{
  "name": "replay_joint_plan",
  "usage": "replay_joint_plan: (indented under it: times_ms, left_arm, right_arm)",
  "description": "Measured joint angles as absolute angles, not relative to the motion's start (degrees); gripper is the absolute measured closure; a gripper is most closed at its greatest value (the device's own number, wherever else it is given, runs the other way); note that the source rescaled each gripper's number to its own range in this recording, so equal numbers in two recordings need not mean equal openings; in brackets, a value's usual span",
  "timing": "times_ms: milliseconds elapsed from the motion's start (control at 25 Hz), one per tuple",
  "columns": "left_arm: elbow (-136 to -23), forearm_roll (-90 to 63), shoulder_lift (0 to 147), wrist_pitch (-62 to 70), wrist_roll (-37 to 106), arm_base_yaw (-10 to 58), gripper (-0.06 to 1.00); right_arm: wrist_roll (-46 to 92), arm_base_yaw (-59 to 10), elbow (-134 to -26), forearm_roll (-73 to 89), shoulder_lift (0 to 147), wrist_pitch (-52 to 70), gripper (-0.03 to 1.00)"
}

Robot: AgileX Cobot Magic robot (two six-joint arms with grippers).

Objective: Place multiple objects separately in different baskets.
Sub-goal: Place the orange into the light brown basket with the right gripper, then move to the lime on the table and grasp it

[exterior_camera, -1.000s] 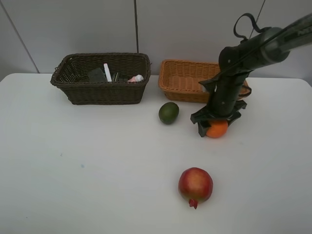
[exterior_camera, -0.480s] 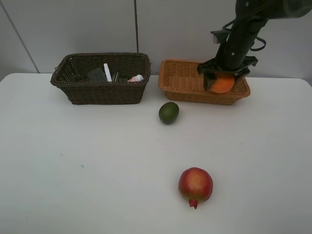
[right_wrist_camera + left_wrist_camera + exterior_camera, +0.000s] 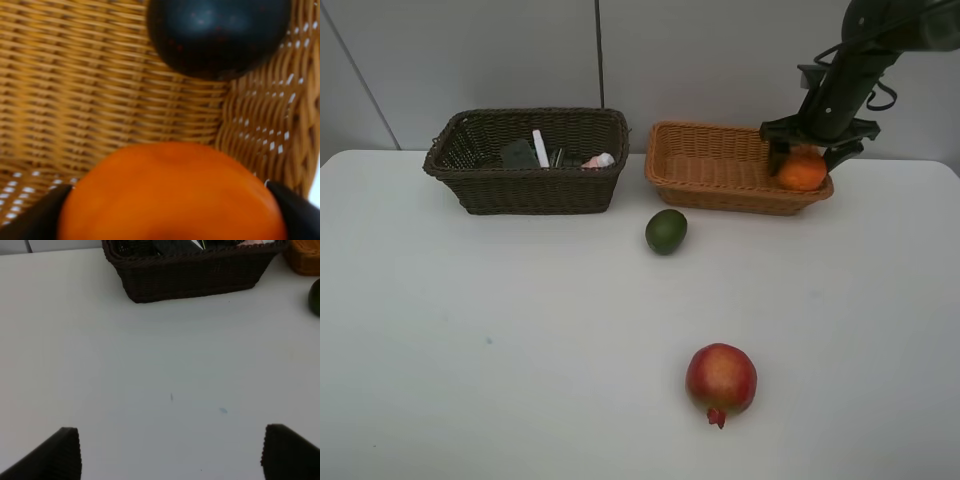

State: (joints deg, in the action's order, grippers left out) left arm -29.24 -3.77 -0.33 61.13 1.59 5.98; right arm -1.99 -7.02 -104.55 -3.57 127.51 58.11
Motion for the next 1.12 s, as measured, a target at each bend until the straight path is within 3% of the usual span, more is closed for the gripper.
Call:
replay_joint_plan:
  times_ms: [80, 240, 760, 1120]
  left_arm:
    - [-29.24, -3.77, -0.33, 61.13, 1.59, 5.98, 0.07]
    - [-29.24, -3.77, -0.33, 61.13, 1.59, 5.98, 0.07]
    - [-29.24, -3.77, -0.33, 61.13, 1.59, 5.98, 0.07]
    - [-29.24, -3.77, -0.33, 61.13, 1.59, 5.98, 0.07]
  right_arm:
    - [-2.55, -7.18, -104.66, -4.41, 127.51, 56.96, 0.07]
    - [-2.81, -7.57, -104.66, -4.02, 127.51, 56.64, -0.02]
    - [-5.10, -10.88, -104.86, 3.29, 115.79, 69.58, -0.03]
    - [-8.02, -23.42, -101.32, 4.09, 115.78, 69.83, -0.03]
